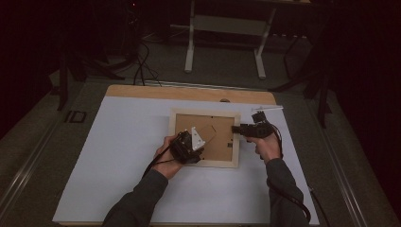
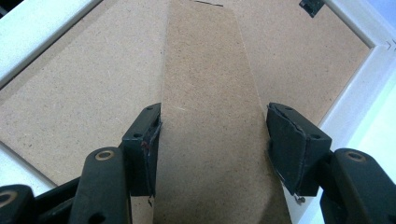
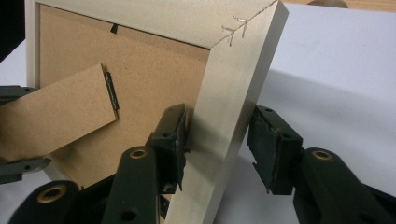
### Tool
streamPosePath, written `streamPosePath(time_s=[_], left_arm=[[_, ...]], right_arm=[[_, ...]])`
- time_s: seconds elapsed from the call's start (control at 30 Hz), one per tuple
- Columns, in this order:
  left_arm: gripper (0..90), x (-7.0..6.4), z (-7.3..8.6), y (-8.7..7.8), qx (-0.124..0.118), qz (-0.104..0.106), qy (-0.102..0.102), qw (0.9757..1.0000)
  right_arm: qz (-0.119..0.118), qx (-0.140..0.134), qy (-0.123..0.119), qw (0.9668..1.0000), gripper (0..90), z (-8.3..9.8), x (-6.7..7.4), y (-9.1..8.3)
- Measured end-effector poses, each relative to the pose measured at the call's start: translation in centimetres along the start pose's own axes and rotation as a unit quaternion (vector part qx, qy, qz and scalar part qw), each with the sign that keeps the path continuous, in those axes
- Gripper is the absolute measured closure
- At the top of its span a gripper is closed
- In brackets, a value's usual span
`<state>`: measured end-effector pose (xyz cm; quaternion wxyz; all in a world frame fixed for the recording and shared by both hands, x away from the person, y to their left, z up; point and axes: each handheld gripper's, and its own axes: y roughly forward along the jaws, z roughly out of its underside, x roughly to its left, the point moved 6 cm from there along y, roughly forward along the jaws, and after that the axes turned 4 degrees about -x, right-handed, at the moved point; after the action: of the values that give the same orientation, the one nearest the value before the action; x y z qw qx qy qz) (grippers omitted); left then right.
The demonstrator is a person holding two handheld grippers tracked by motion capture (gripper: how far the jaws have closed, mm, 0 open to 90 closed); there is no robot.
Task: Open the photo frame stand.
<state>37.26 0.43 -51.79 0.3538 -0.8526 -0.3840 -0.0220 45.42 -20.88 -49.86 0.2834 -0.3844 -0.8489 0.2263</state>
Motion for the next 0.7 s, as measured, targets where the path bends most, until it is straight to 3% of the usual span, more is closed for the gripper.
streamPosePath(time_s=[0.4, 0.5, 0.7], left_arm=[[39.7, 0.2, 0.0, 0.0, -0.006, 0.010, -0.006, 0.9999], [33.7, 0.4, -0.1, -0.1, -0.010, 0.025, -0.020, 0.9994], [31.2, 1.2, -0.3, -0.5, -0.011, 0.044, -0.047, 0.9978]], right_arm=[[-0.002, -0.009, 0.000, 1.0000, 58.0, 0.1, 0.0, -0.4], [-0.001, -0.011, 0.002, 0.9999, 58.1, 0.2, -0.1, -0.4], [0.001, -0.015, 0.000, 0.9999, 58.3, 0.1, 0.0, -0.4]])
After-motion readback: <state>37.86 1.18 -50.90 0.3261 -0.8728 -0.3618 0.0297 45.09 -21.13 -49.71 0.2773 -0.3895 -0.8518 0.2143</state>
